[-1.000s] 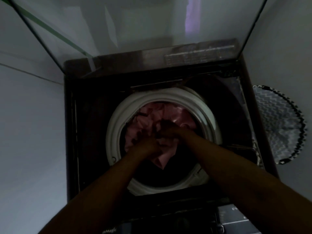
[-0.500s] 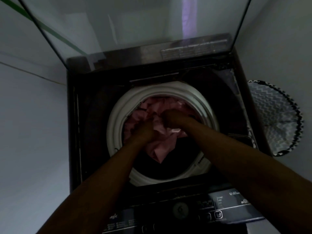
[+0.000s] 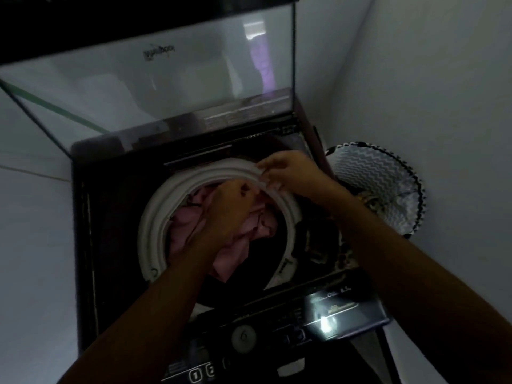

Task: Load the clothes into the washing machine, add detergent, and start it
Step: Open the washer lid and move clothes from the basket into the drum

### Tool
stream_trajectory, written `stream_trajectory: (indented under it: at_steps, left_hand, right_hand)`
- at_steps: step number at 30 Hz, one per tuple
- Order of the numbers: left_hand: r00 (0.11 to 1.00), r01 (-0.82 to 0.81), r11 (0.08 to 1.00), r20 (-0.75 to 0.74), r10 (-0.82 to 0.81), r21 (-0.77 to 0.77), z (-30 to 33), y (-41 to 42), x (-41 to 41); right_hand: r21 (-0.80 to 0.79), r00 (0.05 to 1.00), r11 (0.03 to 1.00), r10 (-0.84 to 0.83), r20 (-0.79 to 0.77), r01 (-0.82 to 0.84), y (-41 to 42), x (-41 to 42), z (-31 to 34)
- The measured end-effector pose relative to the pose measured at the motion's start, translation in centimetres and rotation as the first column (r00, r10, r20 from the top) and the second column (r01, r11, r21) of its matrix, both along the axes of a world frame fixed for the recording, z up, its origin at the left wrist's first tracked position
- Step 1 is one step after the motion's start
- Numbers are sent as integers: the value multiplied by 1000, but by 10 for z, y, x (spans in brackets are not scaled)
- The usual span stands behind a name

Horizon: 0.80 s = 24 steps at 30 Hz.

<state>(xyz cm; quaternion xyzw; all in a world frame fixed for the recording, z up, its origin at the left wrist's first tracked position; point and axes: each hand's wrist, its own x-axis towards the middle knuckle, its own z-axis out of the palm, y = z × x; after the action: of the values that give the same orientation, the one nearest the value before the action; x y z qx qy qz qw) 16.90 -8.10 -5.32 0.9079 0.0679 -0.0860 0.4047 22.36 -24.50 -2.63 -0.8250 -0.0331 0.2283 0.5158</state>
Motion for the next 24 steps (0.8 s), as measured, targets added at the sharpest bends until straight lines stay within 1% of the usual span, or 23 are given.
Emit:
stream_trajectory:
  at_steps: [2, 4, 5, 7, 9, 11, 14, 16, 17, 19, 21, 23, 24]
  left_hand:
    - [992, 65, 998, 106, -66, 11, 6, -28, 3]
    - [977, 117, 993, 181, -111, -21, 13, -61, 8]
    - [961, 147, 989, 241, -139, -18, 15, -76, 11]
    - [923, 215, 977, 323, -208, 14, 14, -108, 18]
    - [903, 269, 962, 337, -266, 39, 14, -138, 24]
    - [894, 310, 949, 320, -314, 65, 16, -160, 30]
    - [854, 383, 905, 301, -423, 185, 10, -190, 44]
    - [832, 440, 856, 235, -503, 272, 4, -205, 56]
    - [835, 472, 840, 171, -524, 269, 3, -214, 60]
    - [853, 505, 843, 44, -520, 183, 1, -234, 67]
    - [866, 500, 853, -73, -495, 150, -7, -252, 74]
    - [847, 521, 840, -207, -489, 149, -22, -269, 84]
    - [818, 548, 825, -295, -494, 137, -32, -277, 89]
  right_hand:
    - [109, 989, 984, -138, -46, 142, -43, -1, 13]
    - [162, 969, 956, -237, -71, 246, -78, -2, 21]
    - [142, 962, 952, -266, -60, 272, -90, -3, 23]
    - [35, 955, 954, -297, 16, 296, -115, -3, 21]
    - [-44, 950, 949, -309, 49, 311, -143, -2, 14]
    - [-99, 945, 940, -326, 13, 326, -170, -2, 1]
    - [-166, 929, 924, -361, -79, 344, -214, -3, -26]
    - [-185, 910, 913, -390, -143, 362, -237, -3, -47]
    - [-192, 898, 910, -400, -182, 367, -248, -4, -59]
    - [-212, 880, 910, -402, -253, 355, -267, -3, -83]
    - [-264, 865, 907, -402, -301, 329, -281, -2, -106]
    - [-325, 863, 906, -378, -335, 270, -295, 2, -135]
    - [-355, 870, 908, -349, -348, 222, -300, 4, -146]
